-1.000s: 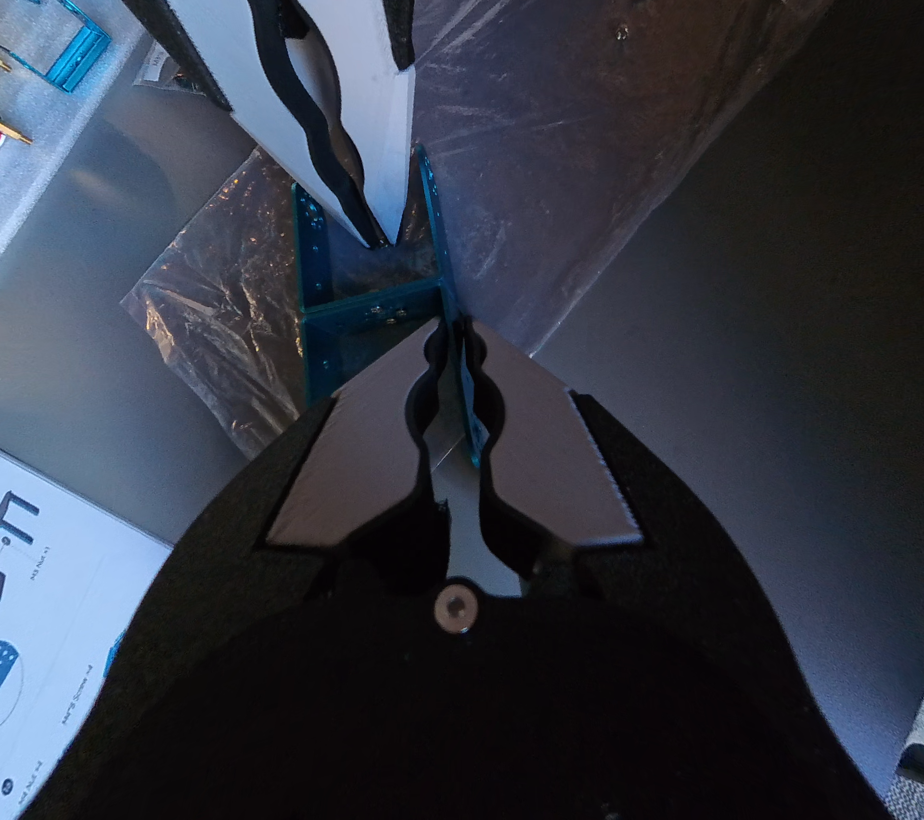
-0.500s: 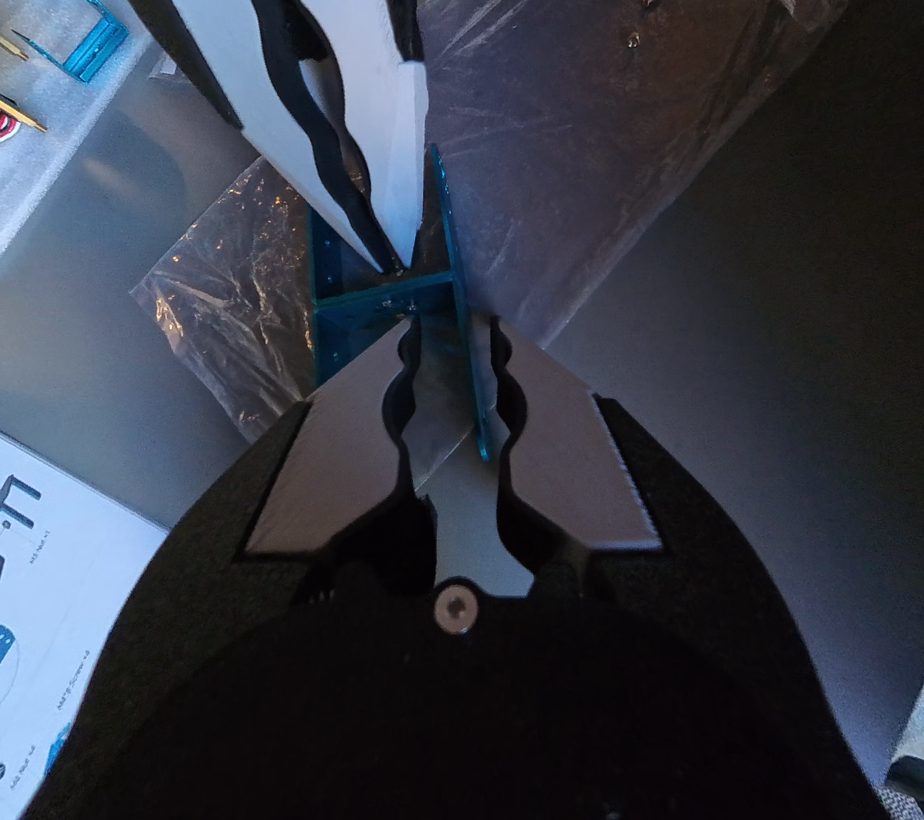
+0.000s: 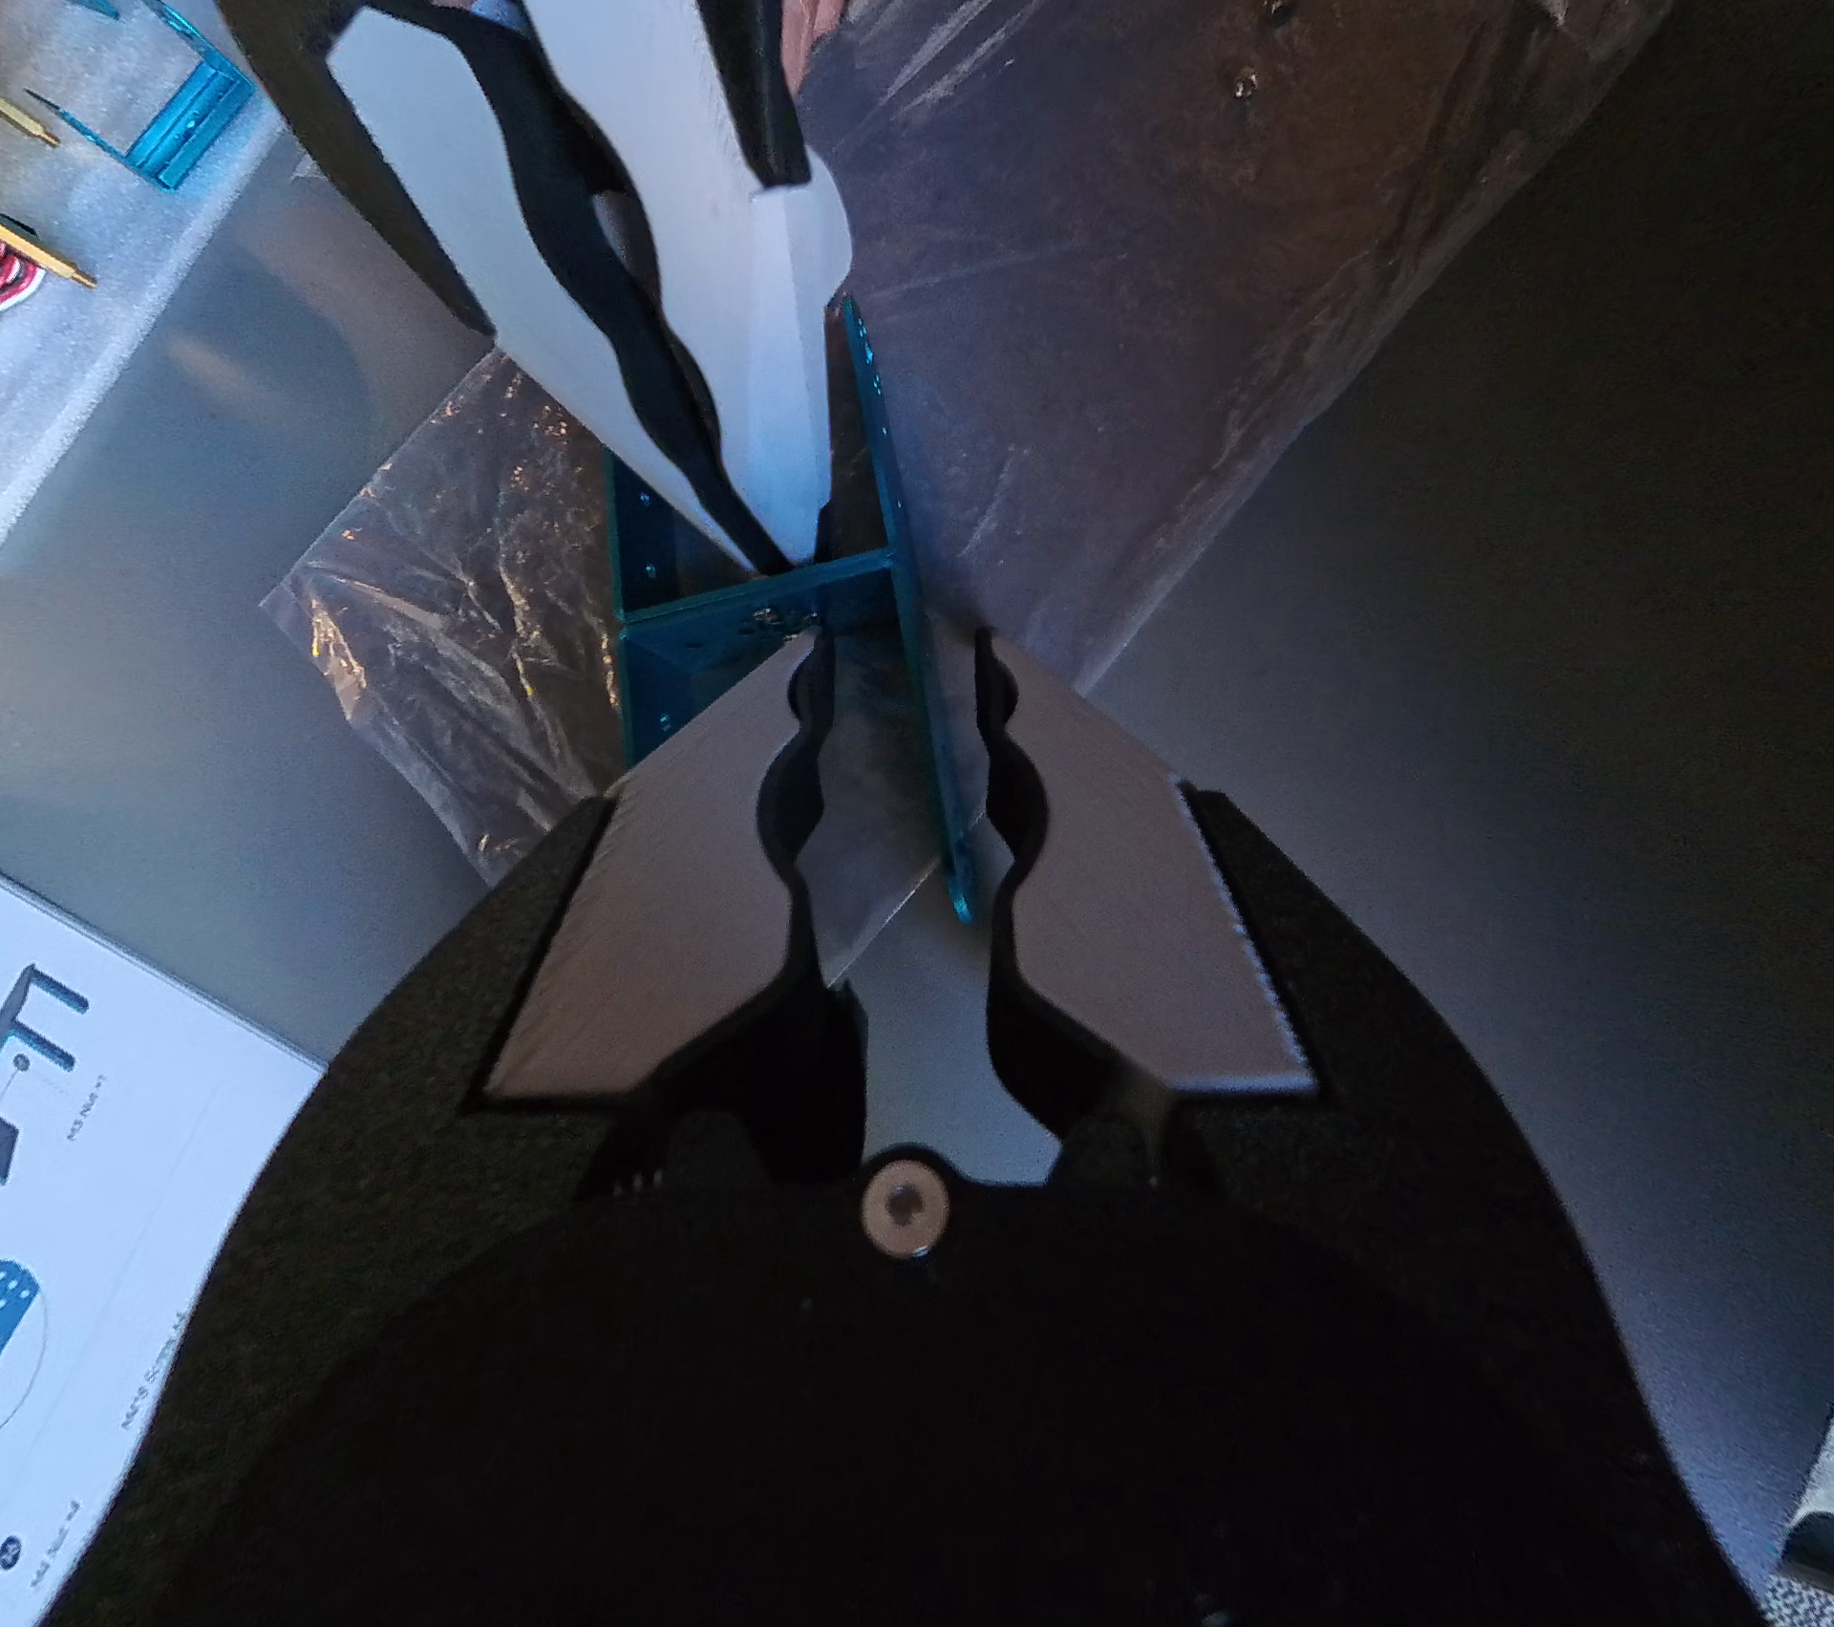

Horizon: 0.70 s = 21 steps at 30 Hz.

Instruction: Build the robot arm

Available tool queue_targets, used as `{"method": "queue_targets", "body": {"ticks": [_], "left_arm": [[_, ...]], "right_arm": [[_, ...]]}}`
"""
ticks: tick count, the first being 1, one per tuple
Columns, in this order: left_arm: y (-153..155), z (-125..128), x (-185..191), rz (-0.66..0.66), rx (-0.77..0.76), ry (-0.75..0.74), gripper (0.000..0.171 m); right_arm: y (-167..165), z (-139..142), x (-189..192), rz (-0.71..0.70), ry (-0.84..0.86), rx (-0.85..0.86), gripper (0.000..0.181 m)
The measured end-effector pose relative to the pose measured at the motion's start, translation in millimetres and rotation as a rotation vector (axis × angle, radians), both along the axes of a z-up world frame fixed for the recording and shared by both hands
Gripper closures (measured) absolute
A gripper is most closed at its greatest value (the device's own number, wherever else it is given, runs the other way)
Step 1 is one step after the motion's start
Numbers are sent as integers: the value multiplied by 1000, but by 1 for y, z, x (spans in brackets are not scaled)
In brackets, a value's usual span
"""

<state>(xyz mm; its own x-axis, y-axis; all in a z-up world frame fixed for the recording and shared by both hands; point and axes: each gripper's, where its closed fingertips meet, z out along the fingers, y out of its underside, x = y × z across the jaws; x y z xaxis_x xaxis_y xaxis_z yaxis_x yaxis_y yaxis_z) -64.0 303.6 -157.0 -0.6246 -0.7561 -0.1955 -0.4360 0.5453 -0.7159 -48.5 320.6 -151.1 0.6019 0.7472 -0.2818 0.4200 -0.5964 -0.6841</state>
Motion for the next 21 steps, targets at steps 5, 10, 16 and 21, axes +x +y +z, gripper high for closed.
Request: {"method": "queue_targets", "body": {"ticks": [5, 10, 16, 21], "left_arm": [[0, 0, 0, 0, 0, 0, 144], [-1, 0, 1, 1, -7, 5, 145], [-2, 0, 1, -3, -11, 8, 145], [-2, 0, 2, -5, -11, 7, 145]], "right_arm": [[0, 0, -1, -16, 48, -42, 179], [-2, -1, -2, -18, 61, -69, 178], [-5, -1, -2, -7, 63, -79, 177], [-5, -3, -2, -5, 65, -87, 177]]}}
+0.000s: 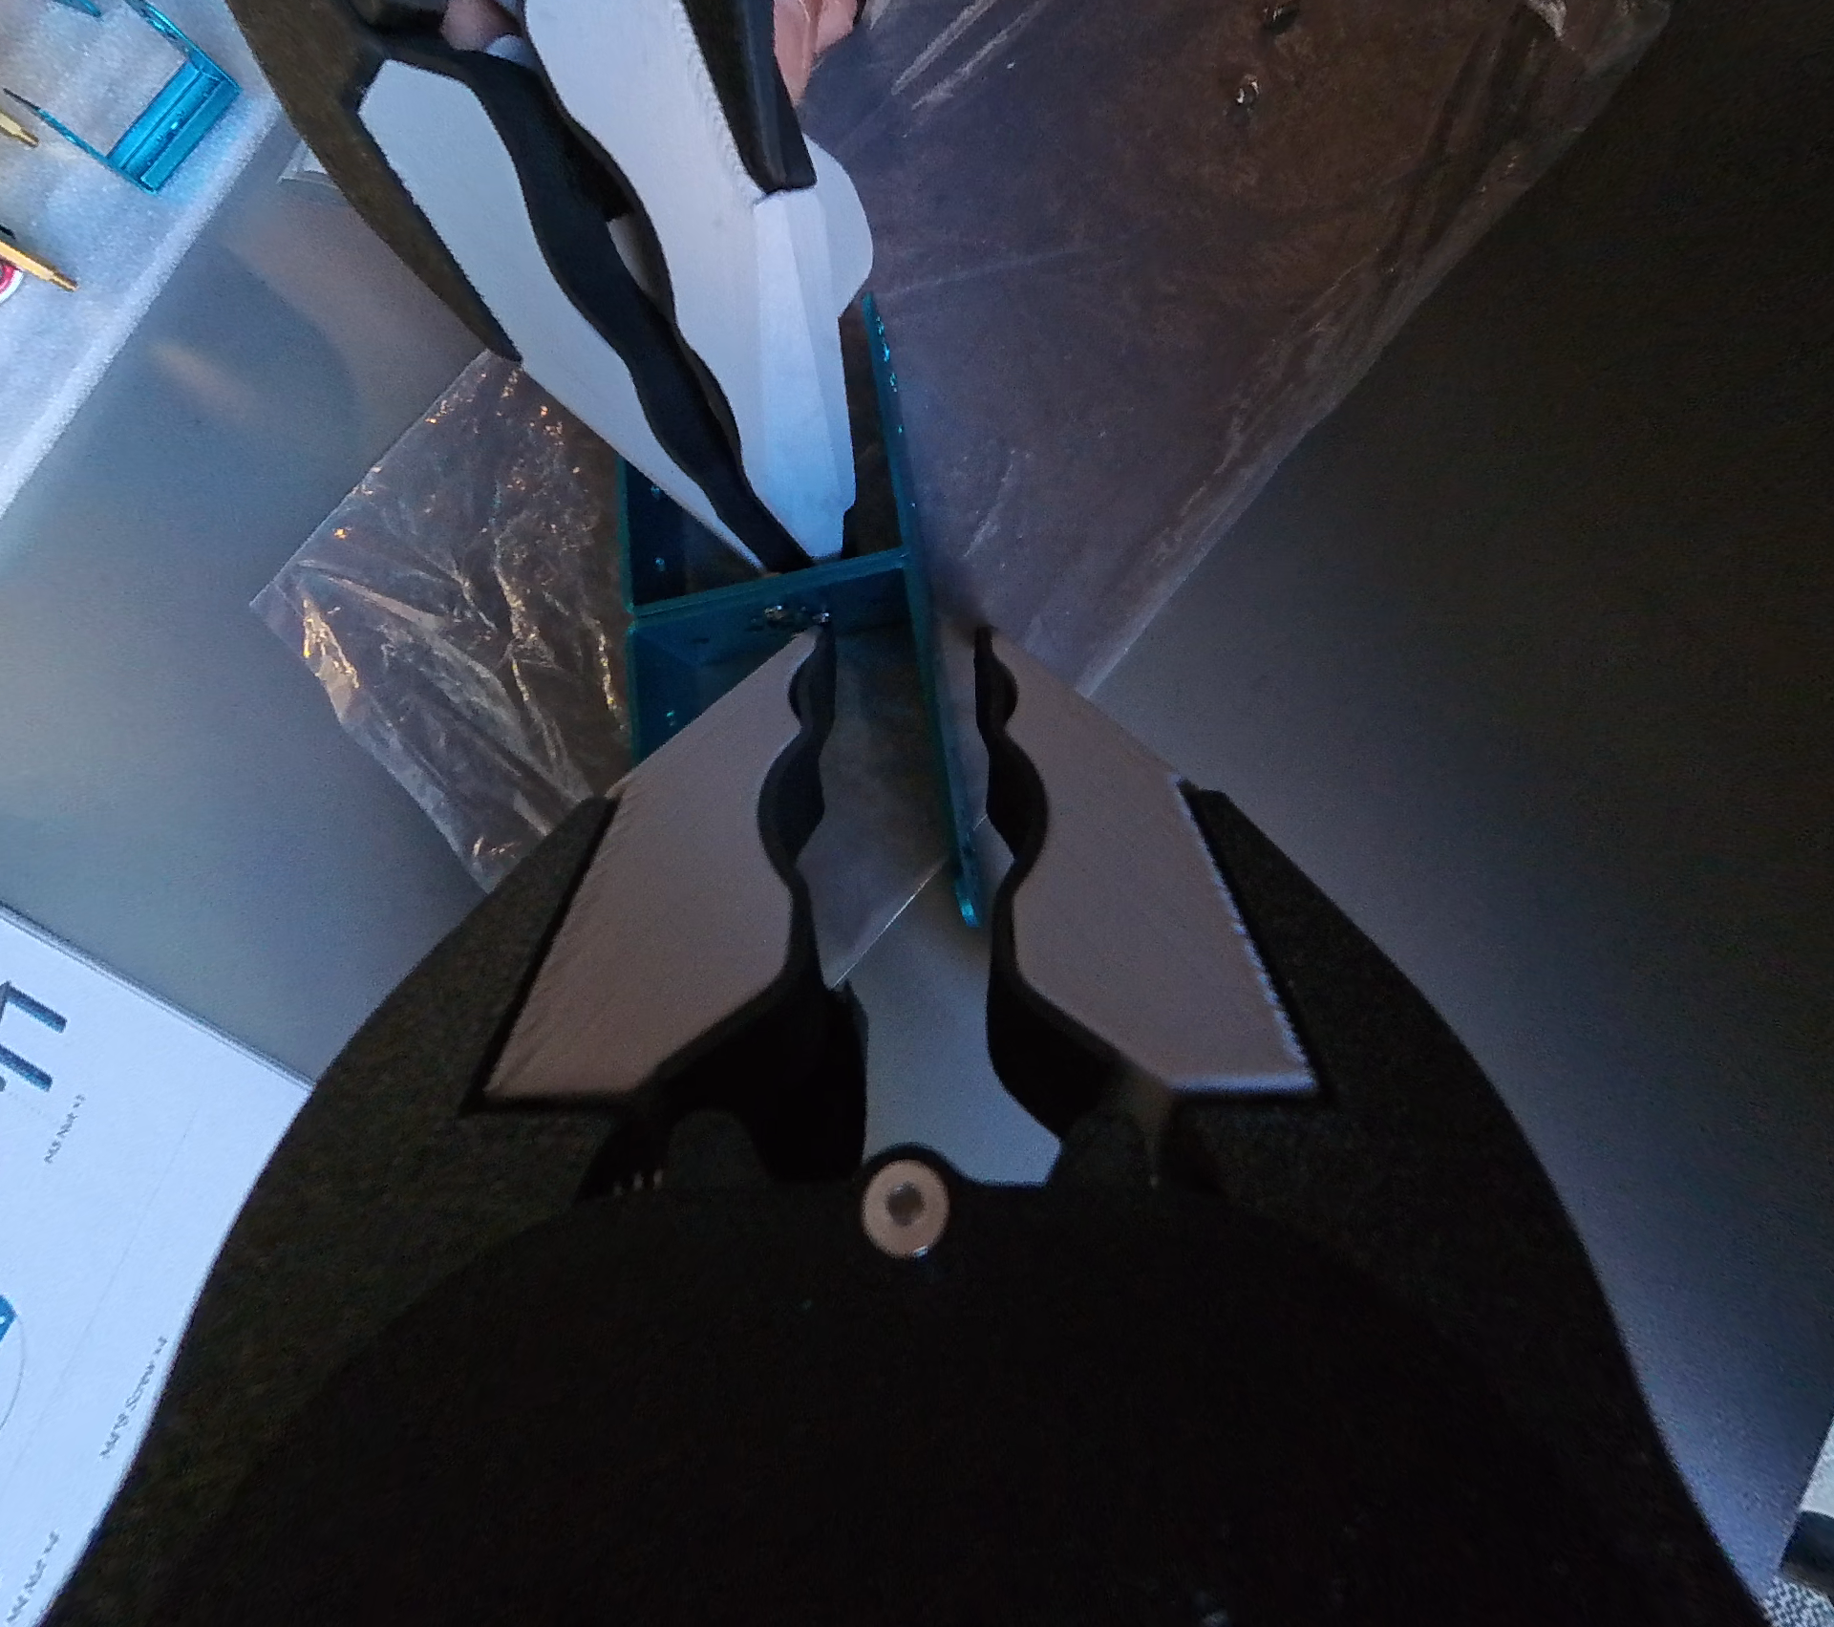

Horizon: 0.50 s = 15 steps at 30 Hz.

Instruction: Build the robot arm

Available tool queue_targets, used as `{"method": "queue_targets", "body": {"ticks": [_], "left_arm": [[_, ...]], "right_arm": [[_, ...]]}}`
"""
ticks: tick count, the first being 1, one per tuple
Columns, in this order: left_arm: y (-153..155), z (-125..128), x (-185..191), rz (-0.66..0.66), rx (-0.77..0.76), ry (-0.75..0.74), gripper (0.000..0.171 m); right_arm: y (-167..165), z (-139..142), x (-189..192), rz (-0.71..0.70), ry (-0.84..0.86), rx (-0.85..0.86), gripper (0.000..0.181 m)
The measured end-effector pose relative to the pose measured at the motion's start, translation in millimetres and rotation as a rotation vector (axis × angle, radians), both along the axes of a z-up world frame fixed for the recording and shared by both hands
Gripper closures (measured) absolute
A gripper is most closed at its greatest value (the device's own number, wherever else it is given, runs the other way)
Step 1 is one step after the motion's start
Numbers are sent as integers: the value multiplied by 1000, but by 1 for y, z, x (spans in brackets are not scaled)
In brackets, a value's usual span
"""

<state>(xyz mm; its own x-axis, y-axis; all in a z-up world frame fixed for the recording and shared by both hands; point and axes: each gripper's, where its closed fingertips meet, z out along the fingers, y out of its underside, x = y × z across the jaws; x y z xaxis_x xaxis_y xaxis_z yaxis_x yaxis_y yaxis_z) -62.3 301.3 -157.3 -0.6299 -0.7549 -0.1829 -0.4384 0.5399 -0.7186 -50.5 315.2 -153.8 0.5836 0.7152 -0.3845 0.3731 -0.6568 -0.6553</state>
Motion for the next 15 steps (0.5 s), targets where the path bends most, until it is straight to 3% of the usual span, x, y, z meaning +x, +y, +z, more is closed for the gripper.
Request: {"method": "queue_targets", "body": {"ticks": [15], "left_arm": [[-1, 0, 0, -2, 11, -8, 146]], "right_arm": [[-1, 2, 0, -7, -4, 5, 178]]}}
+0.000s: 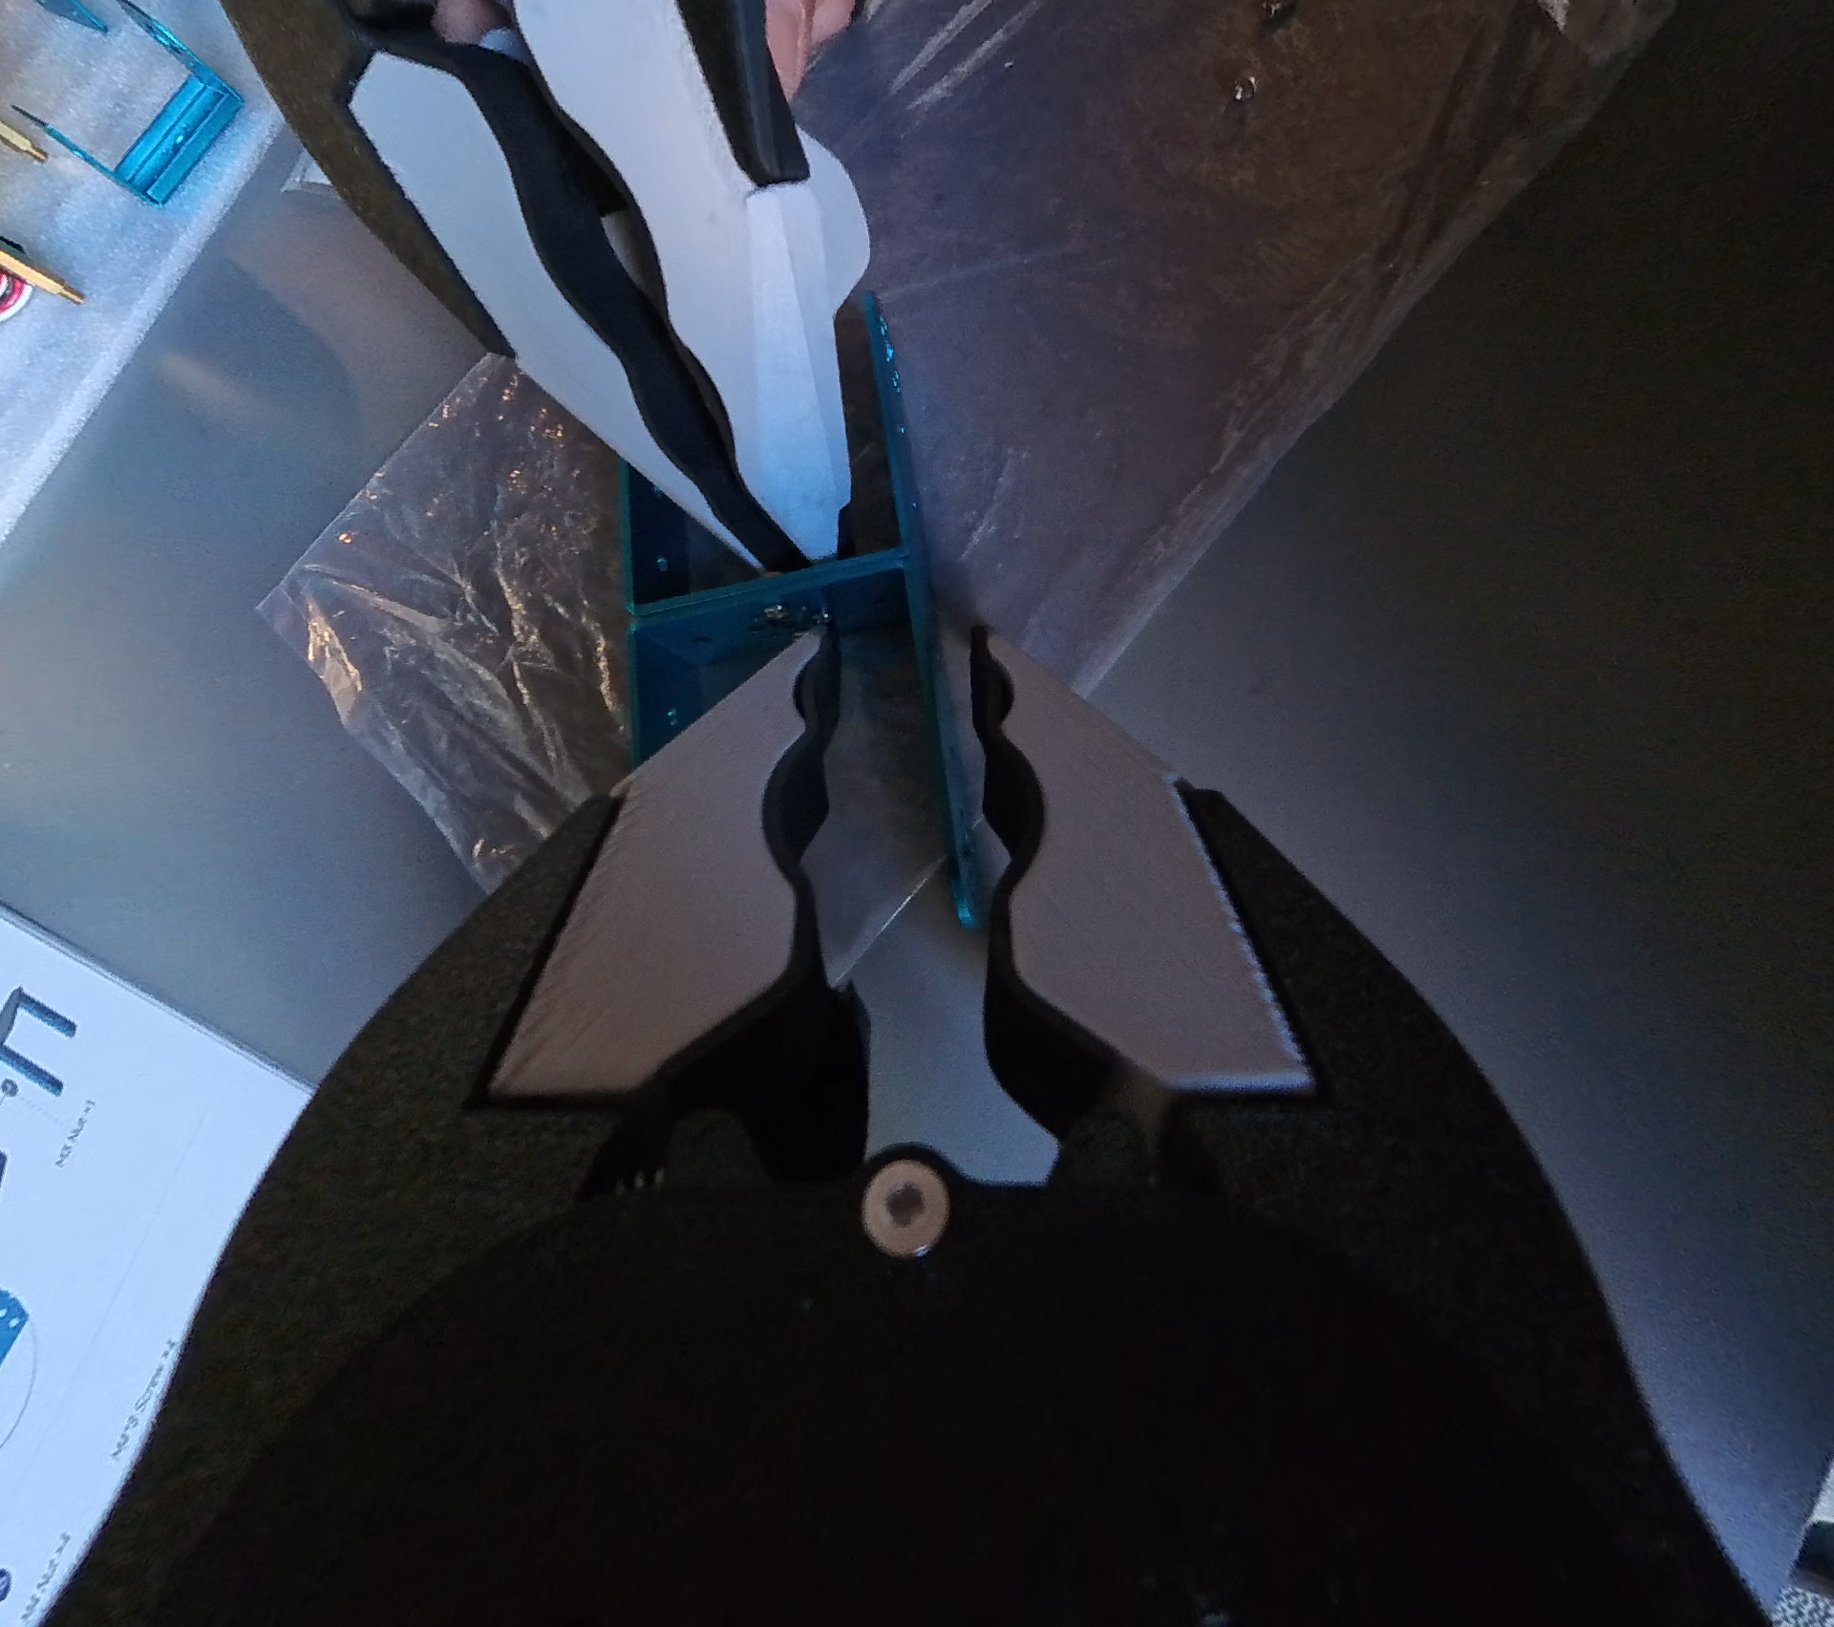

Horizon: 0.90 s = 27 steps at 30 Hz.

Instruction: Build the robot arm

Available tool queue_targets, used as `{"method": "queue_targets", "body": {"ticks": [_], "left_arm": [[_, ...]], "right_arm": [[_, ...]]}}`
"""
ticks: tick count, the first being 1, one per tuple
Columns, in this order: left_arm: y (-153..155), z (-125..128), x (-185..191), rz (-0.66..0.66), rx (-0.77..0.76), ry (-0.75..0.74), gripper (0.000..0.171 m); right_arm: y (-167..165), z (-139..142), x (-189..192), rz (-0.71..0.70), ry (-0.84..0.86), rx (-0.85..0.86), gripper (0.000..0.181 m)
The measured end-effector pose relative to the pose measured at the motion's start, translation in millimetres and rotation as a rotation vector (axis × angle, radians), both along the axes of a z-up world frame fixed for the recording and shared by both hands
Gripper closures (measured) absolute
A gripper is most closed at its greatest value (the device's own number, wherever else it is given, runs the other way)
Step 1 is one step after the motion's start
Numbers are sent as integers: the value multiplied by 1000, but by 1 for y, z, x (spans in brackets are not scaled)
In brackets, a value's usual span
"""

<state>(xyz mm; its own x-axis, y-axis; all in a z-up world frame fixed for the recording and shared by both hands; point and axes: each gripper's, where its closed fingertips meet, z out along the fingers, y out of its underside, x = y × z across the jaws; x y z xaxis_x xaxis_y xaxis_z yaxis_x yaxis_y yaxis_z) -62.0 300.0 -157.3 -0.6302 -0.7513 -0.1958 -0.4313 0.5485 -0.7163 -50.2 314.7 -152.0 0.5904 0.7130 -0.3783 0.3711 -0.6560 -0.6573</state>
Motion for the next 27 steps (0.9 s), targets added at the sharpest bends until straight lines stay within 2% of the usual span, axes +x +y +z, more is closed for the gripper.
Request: {"method": "queue_targets", "body": {"ticks": [16, 21, 27], "left_arm": [[-1, 0, 2, 26, 34, -24, 153], [-5, -2, 3, 62, 69, -36, 164], [-8, -2, 7, 148, 88, -34, 165]], "right_arm": [[-2, -1, 1, -32, -25, -46, 177], [-3, -2, 2, -79, -16, -131, 180], [-5, -2, 3, -100, -11, -174, 180]]}}
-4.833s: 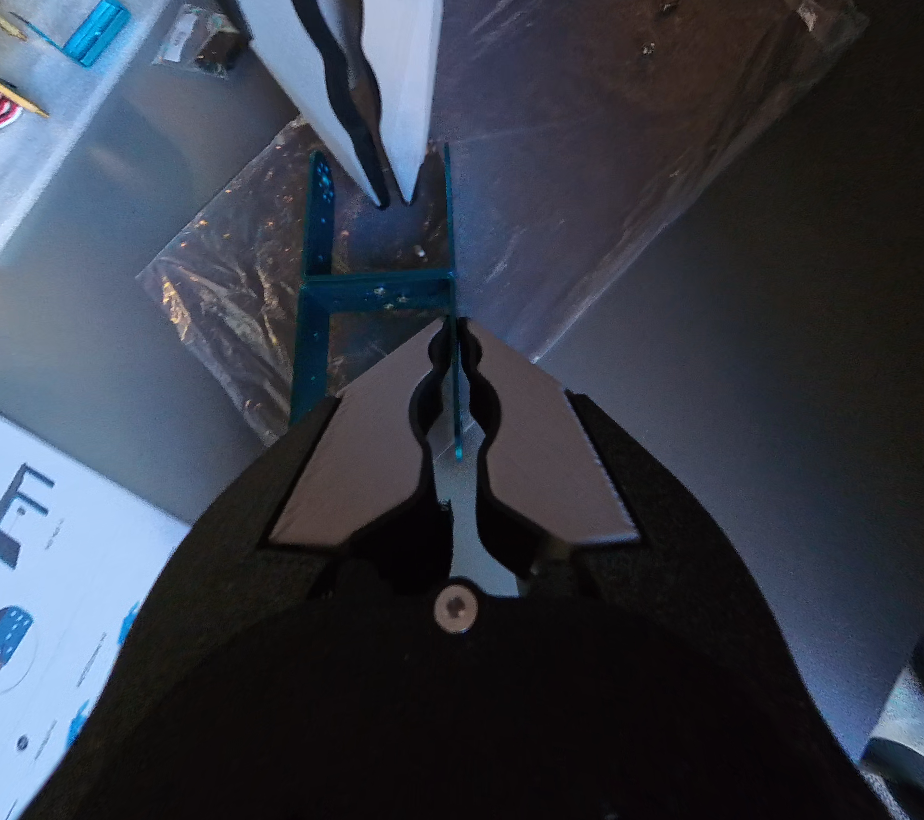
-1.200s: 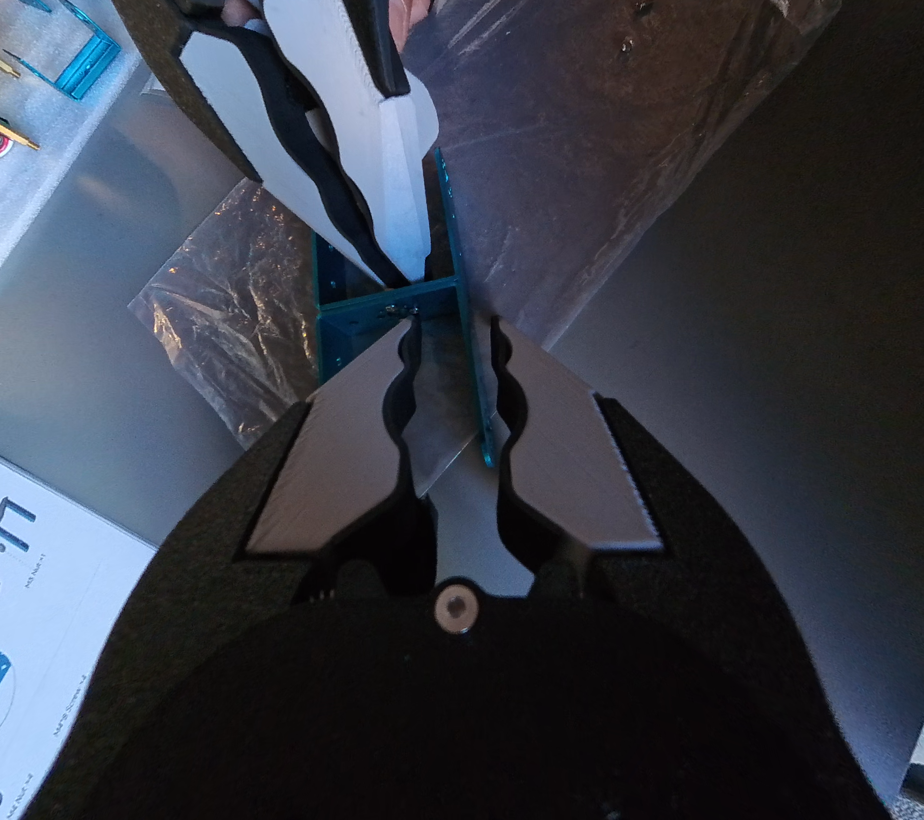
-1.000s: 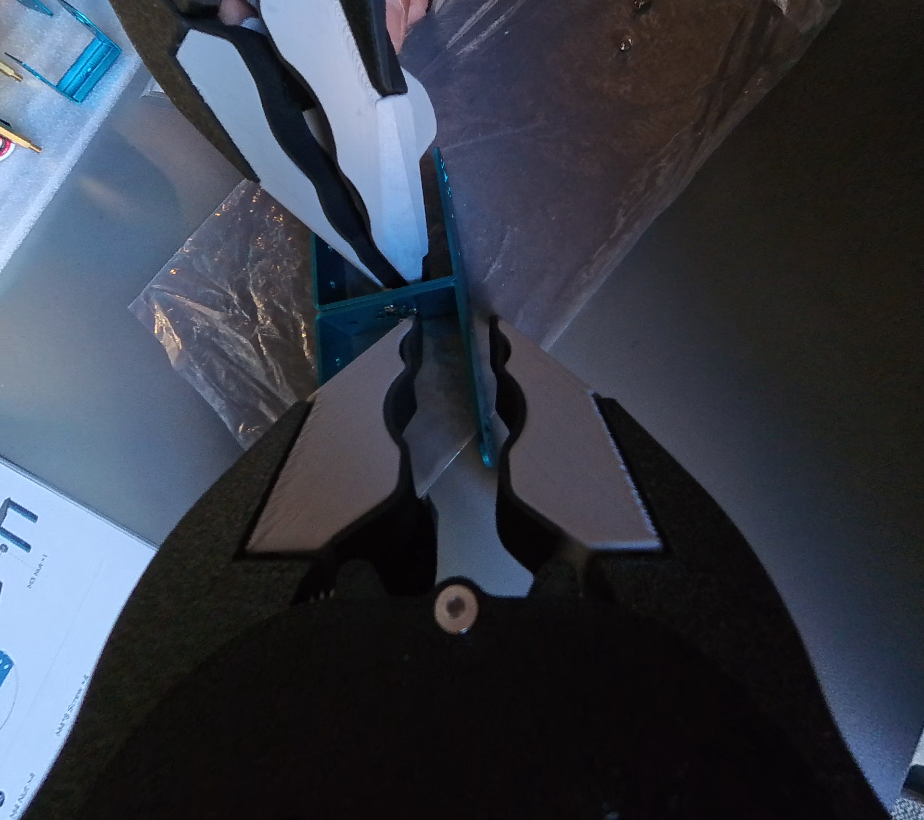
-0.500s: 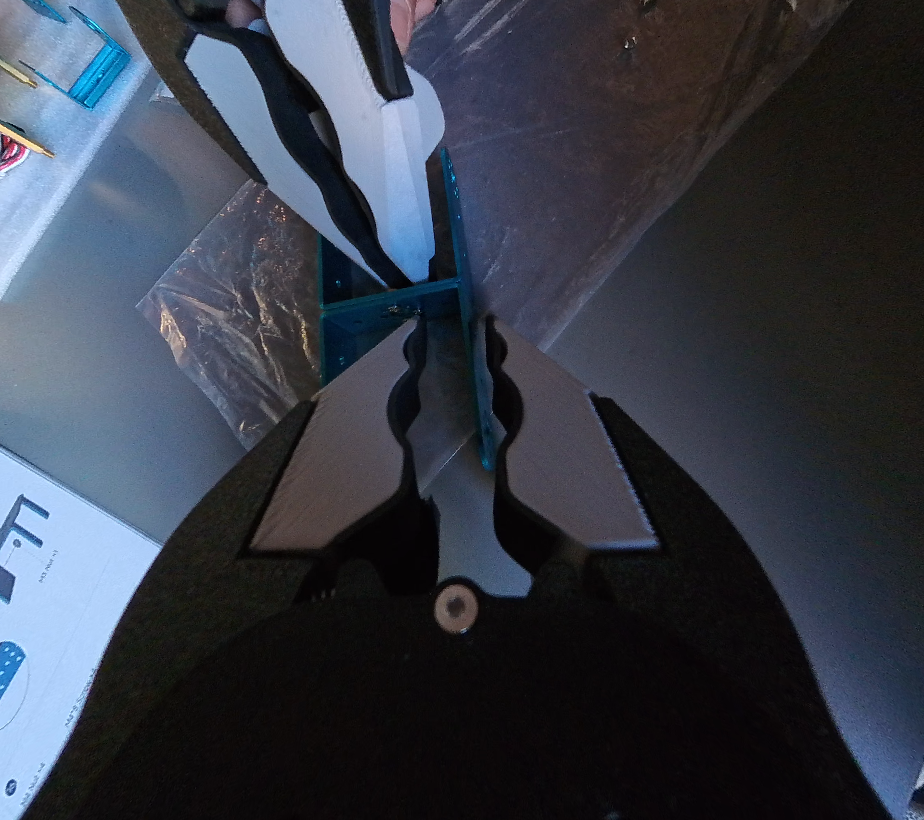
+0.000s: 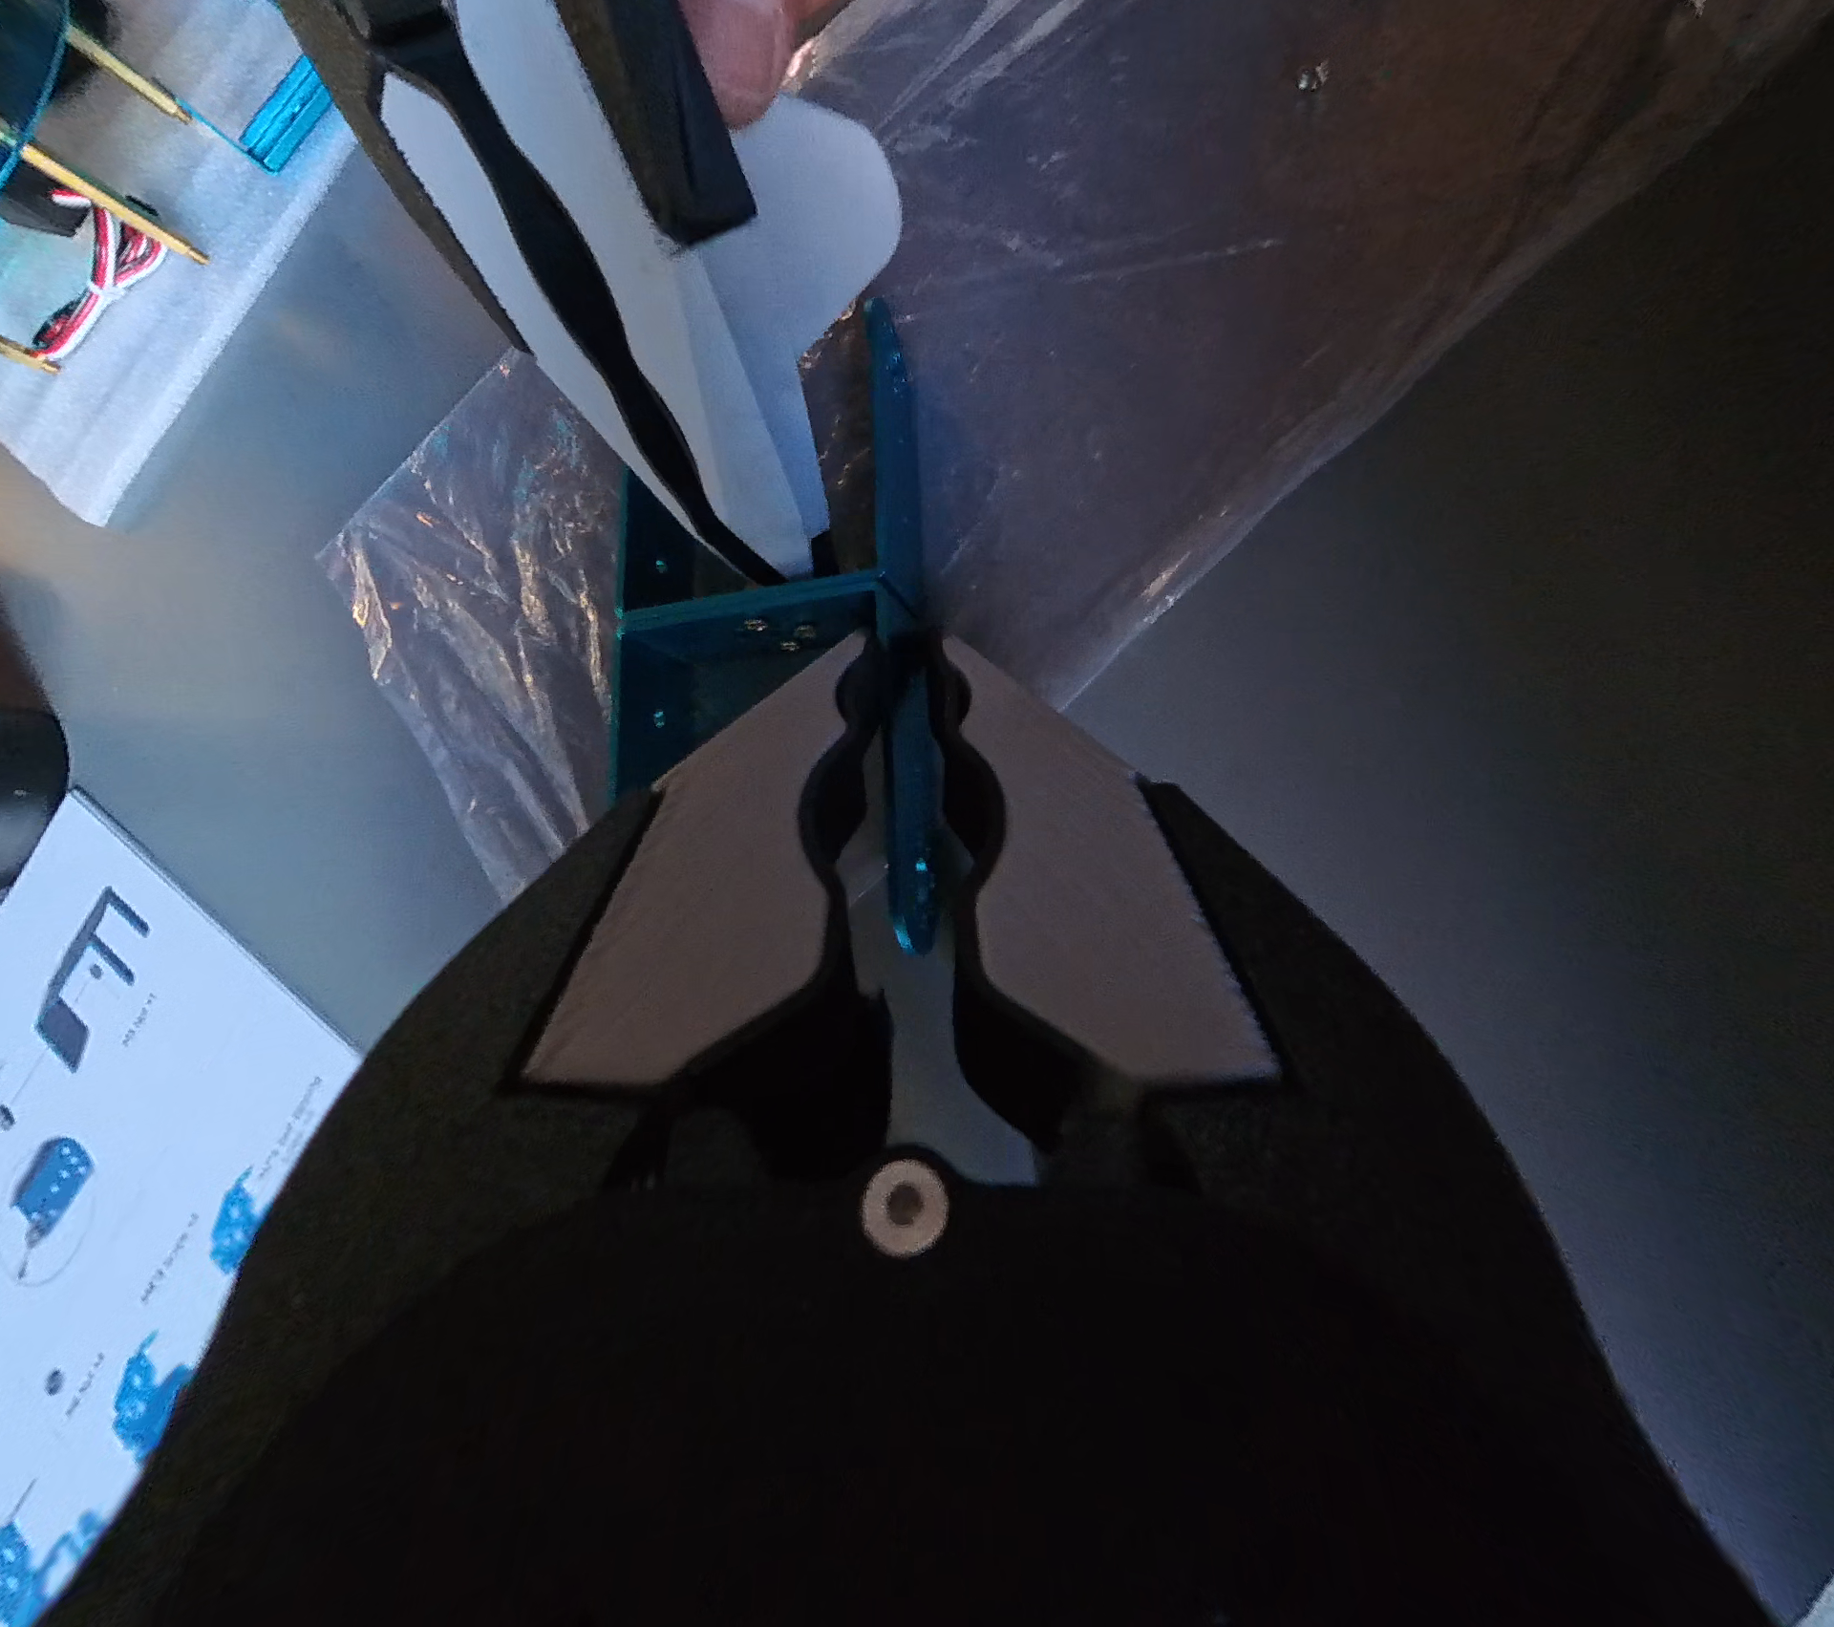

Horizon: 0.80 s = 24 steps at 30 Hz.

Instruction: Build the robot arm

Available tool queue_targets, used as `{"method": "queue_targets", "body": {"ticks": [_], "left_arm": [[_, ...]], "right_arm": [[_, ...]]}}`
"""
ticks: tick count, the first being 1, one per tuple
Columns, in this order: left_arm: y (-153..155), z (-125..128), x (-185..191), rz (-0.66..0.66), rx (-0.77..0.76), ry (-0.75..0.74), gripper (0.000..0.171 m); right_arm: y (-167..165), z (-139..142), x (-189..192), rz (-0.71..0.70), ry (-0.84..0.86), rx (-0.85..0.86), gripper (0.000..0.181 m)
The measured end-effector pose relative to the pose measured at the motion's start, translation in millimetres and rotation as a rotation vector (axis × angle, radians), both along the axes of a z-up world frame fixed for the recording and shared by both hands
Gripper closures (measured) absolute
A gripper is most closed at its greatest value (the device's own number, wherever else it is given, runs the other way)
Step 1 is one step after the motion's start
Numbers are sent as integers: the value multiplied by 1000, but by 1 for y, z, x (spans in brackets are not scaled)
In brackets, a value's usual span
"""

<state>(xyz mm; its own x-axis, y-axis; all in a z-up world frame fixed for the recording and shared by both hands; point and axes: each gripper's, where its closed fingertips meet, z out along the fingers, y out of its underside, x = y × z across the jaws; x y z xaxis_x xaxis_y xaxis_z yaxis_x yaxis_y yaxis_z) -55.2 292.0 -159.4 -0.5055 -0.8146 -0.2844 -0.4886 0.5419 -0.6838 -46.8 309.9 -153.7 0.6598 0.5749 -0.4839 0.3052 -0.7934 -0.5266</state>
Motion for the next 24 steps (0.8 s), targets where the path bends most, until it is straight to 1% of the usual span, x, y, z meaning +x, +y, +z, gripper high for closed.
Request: {"method": "queue_targets", "body": {"ticks": [7, 12, 18, 19, 21, 24], "left_arm": [[-2, -1, 2, 90, -6, 3, 167], [-1, 0, 1, 93, -29, 9, 167], [-1, 0, 0, 71, -37, 16, 166], [0, 0, 0, 74, -39, 16, 165], [3, 1, -1, 94, -49, 16, 155], [0, 2, -5, 93, -108, 36, 143]], "right_arm": [[-6, 0, -1, 10, 42, -66, 176], [-6, 3, -2, 17, 72, -66, 174], [-5, 3, -3, 27, 70, -49, 174], [-5, 3, -2, 24, 74, -46, 174], [-4, 4, -3, 26, 84, -49, 174], [-5, 4, -3, 29, 85, -47, 174]]}}
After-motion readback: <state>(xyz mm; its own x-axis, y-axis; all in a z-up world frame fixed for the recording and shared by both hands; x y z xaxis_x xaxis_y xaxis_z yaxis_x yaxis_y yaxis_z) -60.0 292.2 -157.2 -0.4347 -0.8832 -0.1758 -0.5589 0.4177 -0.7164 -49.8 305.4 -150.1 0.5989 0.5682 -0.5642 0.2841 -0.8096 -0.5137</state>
